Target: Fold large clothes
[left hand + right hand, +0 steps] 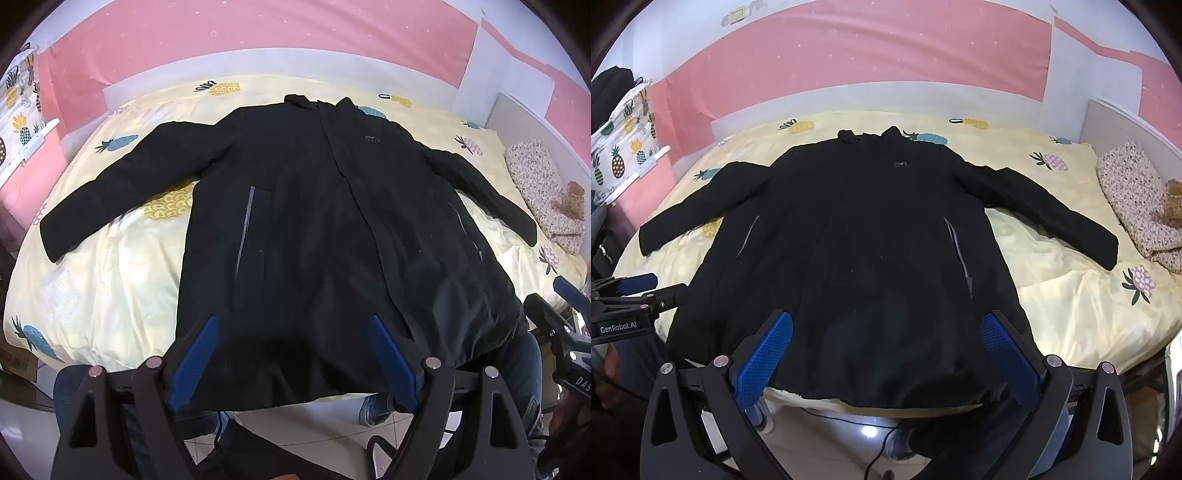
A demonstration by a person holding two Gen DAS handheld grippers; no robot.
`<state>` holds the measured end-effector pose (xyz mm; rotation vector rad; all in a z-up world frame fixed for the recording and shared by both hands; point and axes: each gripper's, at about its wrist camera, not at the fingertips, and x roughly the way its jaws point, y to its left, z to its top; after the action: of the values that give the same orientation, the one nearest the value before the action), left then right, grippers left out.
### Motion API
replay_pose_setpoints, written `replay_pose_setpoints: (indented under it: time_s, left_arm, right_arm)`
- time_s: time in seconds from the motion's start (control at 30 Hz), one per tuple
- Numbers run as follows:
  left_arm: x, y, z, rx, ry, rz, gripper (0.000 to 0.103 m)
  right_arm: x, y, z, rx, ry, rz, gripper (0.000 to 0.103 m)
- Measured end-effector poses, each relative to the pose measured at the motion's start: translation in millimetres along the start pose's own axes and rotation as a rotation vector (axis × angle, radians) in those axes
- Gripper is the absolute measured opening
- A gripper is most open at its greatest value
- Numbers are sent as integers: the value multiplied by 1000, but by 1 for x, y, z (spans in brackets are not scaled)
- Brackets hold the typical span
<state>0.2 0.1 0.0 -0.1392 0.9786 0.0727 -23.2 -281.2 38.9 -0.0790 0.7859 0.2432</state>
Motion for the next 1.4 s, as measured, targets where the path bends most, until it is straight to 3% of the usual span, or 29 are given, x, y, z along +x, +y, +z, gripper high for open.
replay_pose_setpoints:
  time_s: [1.4]
  left_arm:
    - [-1, -4, -3, 15, -1, 6, 85]
  right_arm:
    - [8, 3, -7, 13, 34, 20, 103]
